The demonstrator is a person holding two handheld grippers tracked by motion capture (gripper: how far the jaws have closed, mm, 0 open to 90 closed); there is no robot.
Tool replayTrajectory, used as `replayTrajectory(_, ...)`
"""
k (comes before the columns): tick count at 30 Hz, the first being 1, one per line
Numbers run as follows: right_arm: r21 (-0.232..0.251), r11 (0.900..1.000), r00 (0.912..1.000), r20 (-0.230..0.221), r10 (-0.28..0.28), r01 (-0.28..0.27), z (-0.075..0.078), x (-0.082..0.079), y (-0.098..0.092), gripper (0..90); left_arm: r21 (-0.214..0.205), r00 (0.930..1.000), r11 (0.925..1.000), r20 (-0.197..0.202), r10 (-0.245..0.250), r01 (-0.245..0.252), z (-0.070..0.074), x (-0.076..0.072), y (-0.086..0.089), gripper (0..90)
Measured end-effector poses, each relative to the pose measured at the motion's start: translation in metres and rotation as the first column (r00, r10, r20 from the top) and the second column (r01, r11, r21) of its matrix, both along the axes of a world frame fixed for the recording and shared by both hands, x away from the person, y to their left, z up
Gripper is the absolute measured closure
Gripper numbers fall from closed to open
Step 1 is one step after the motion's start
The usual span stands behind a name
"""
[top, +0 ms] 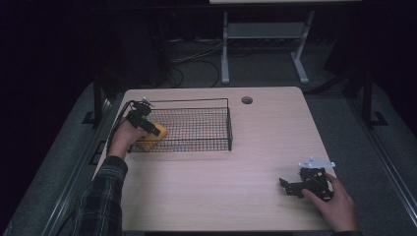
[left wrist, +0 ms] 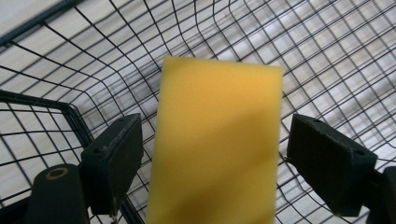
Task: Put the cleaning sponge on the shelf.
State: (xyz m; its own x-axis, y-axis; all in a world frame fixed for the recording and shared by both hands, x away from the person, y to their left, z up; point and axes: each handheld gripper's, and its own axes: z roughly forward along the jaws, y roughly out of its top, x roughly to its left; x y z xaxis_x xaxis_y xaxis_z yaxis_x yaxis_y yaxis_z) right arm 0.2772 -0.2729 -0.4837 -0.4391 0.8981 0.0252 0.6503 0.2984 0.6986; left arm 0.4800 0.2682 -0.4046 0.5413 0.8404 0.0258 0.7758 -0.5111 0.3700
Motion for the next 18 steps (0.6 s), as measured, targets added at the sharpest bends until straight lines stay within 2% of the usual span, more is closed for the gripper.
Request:
replayTrajectory(11, 0.001, 1.0000, 1.0000, 0.000, 0.000, 0.000, 0.000, 0.000, 0.000, 0.1, -0.046, 0.9981, 0.9989, 0.061, 0.008, -0.005, 0.023, -0.010, 0.005, 14.2)
replayTrajectory(18, -0.001, 1.0000, 1.0000, 0.000, 0.001, -0.001, 0.000, 0.000, 0.000, 0.1, -0.059, 0.9962, 0.9983, 0.087, 0.004, 0.001, 0.031, -0.017, 0.006, 12.9)
